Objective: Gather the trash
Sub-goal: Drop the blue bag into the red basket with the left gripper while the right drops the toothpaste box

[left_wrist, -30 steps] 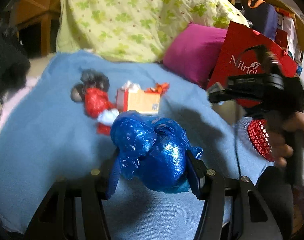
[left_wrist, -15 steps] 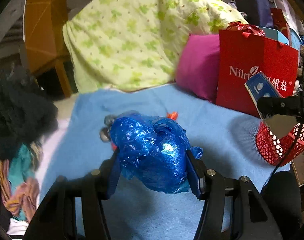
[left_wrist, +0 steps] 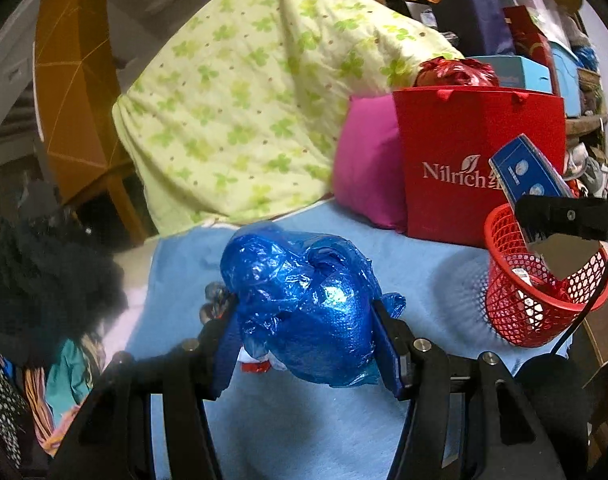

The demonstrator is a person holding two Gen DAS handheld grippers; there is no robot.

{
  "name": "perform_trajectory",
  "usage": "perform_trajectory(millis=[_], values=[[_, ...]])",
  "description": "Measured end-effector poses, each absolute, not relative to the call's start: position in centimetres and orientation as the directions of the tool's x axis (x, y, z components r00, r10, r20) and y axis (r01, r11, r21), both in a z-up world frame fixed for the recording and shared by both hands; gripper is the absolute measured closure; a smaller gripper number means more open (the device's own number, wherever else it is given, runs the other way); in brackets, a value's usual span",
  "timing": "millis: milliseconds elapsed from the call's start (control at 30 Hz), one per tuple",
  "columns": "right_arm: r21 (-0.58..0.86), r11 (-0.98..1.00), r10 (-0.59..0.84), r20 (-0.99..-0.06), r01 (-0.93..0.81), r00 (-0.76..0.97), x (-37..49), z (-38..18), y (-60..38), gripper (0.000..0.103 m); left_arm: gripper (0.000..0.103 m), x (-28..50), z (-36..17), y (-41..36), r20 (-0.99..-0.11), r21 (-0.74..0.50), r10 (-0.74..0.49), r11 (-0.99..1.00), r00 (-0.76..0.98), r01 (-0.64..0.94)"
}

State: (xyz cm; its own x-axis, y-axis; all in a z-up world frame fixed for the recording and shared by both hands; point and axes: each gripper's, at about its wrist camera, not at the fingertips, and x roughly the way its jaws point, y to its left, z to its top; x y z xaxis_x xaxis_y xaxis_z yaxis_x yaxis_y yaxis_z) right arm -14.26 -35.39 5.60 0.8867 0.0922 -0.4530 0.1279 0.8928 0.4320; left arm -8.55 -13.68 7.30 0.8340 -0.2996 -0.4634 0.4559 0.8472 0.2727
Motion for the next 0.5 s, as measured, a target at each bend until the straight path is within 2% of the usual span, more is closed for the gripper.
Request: perform_trajectory(millis=[500], values=[[0.485,0.854,0.047,-0.431,0.188,0.901,-17.2,5.3,-39.7,0.032,0.043,-10.0,8.3,-18.4,-0.454,0.328,-0.342,0.795,0.823,0.511]])
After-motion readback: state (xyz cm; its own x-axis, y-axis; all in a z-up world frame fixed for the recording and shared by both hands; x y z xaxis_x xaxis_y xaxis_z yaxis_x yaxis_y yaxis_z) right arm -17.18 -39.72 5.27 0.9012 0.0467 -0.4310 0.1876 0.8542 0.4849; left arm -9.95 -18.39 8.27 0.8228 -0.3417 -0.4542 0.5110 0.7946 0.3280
